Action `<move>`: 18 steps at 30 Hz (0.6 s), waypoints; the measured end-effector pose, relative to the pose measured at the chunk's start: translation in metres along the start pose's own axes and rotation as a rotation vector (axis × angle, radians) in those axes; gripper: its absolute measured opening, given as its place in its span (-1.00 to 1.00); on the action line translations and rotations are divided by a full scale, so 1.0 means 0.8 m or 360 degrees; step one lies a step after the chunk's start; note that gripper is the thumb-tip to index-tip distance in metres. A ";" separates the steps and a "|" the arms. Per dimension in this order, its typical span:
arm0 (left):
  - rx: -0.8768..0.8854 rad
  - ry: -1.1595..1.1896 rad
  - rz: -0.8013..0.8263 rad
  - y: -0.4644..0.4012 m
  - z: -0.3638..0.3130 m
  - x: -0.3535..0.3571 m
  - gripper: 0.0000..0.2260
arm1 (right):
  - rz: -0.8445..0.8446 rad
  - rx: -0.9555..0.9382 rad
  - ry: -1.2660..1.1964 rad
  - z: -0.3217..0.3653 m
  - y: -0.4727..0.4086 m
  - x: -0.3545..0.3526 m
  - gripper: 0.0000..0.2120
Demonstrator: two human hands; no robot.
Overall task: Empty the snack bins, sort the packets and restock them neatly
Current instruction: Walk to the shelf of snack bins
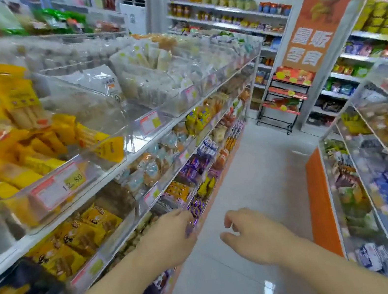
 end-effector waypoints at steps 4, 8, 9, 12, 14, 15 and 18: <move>-0.0221 -0.0036 -0.0002 -0.004 0.059 0.009 -0.85 | 0.0084 -0.0309 0.0038 0.034 -0.094 0.010 -0.73; -0.0570 -0.0060 -0.0065 0.001 0.115 0.019 -0.72 | 0.0226 -0.0749 0.0067 0.084 -0.175 0.028 -0.83; -0.0646 -0.0071 -0.0085 0.004 0.122 0.022 -0.71 | 0.0269 -0.0863 0.0089 0.094 -0.190 0.036 -0.84; -0.0928 0.0014 -0.0145 0.020 0.131 0.034 -0.73 | 0.0435 -0.1106 0.0166 0.108 -0.220 0.071 -0.82; -0.1104 0.0044 -0.0158 0.044 0.138 0.052 -0.88 | 0.0541 -0.1226 0.0243 0.112 -0.226 0.098 -0.76; -0.1183 0.0076 -0.0172 0.059 0.140 0.062 -0.93 | 0.0588 -0.1278 0.0271 0.115 -0.227 0.110 -0.75; -0.1405 0.0130 -0.0227 0.114 0.144 0.097 -0.72 | 0.0671 -0.1391 0.0326 0.123 -0.215 0.141 -0.75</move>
Point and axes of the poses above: each hand's wrist, its own y-axis away from the middle knuckle, its own x-axis out of the palm, z = x × y, the point moved 9 cm from there along -y, towards the middle knuckle, and after that the axes turned 5 degrees about -z, right-handed, at the moved point
